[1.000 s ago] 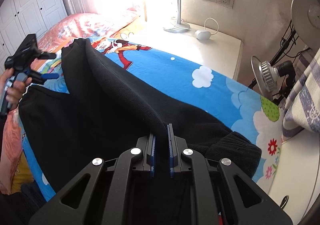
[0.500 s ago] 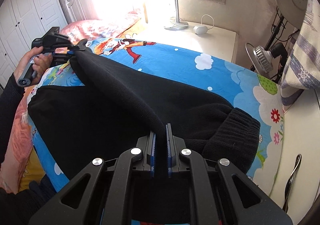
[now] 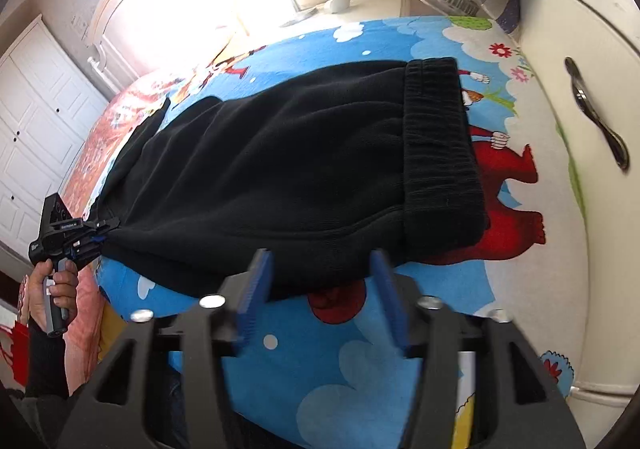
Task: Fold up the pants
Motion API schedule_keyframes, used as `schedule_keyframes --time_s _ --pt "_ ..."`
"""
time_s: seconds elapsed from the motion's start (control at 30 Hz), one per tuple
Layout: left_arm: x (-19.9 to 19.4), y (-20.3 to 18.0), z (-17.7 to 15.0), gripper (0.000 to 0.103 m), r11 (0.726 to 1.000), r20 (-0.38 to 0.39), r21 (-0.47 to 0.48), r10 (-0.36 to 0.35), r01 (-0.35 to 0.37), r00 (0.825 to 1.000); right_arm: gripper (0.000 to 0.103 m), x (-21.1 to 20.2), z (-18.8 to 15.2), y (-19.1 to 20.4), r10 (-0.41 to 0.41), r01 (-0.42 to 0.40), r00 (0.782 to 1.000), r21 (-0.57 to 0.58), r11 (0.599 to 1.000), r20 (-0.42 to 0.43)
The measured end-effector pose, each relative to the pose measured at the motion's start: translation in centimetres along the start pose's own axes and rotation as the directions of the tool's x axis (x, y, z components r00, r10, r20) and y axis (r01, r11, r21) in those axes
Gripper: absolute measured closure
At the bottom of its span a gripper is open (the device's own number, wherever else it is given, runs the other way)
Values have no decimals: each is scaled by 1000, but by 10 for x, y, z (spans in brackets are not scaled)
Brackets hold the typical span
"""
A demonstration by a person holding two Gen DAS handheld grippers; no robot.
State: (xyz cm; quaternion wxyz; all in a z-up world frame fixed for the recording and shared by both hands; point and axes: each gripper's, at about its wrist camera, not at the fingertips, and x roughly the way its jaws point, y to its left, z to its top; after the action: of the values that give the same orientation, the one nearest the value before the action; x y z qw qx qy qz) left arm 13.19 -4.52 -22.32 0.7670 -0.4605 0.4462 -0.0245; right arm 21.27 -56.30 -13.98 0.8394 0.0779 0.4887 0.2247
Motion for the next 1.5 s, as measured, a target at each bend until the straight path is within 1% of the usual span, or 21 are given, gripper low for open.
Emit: schedule_keyframes --time_s 0.03,0.07,0.13,0.17,0.27,0.33,0.4,0.43,0.5,0.63,0.7,0.83,0.93,1.1,1.2,1.23,1.27,1.33,1.37,1.43,1.5 --pt "-3 -3 2 94 1000 2 9 0 0 1000 15 -8 0 -3 -6 5 999 15 1000 40" --pt "-4 -3 3 94 1000 4 14 6 -6 1000 15 -12 0 -6 4 -6 999 35 999 50" --pt "-4 -4 2 93 1000 0 11 11 -11 1000 17 -12 3 -15 -9 6 999 87 996 41" --pt "-4 -2 2 93 1000 -5 4 15 -15 1000 21 -8 7 -20 -10 6 999 104 995 33" --pt "0 1 -1 85 1000 -15 -29 5 -5 1000 25 10 13 -40 -45 43 999 194 980 7" --pt "10 -1 1 83 999 -25 -41 1 -2 1000 41 21 17 -51 -51 51 999 240 969 -7" --pt "16 4 4 86 999 -33 -45 -2 0 999 65 23 21 -53 -85 83 996 239 967 -2" --pt "18 4 7 92 999 -35 -43 2 -3 999 71 21 24 -51 -81 77 997 229 970 8" --pt "18 -1 9 95 999 -26 -31 7 -8 1000 77 14 33 -47 -85 78 996 209 975 24" --pt "-18 -16 -5 95 1000 24 5 6 -6 1000 79 -10 43 -29 -123 109 988 149 983 89" --pt "-33 -13 -16 95 1000 26 26 10 -10 1000 79 -9 40 -28 -147 134 985 138 981 88" --pt "-19 12 -33 95 999 -39 -3 43 -43 998 79 17 20 -42 -198 194 980 153 969 12" --pt "-14 24 -34 95 999 -42 -25 40 -41 998 79 16 17 -42 -205 199 979 148 969 21" --pt "-24 16 -37 95 1000 -20 5 30 -30 999 79 7 25 -33 -223 215 973 122 969 57" --pt "-7 16 -41 90 998 -51 -29 61 -63 997 79 28 19 -37 -259 255 966 111 960 16" --pt "-10 18 -42 87 998 -48 -24 63 -64 997 79 29 17 -36 -268 264 963 104 959 27" --pt "-15 13 -42 84 996 -41 6 92 -91 995 79 29 17 -34 -283 280 959 92 956 26" --pt "-32 -3 -38 60 977 19 87 194 -195 981 79 31 18 -29 -316 314 949 64 947 22" --pt "-42 -10 -36 56 959 66 129 246 -253 967 79 32 19 -27 -332 331 943 51 942 23" --pt "-58 -26 -26 47 907 165 186 350 -377 922 79 34 19 -23 -358 357 933 34 933 26" --pt "-68 -41 -12 44 850 257 220 423 -478 869 78 36 18 -22 -370 369 928 34 929 31"
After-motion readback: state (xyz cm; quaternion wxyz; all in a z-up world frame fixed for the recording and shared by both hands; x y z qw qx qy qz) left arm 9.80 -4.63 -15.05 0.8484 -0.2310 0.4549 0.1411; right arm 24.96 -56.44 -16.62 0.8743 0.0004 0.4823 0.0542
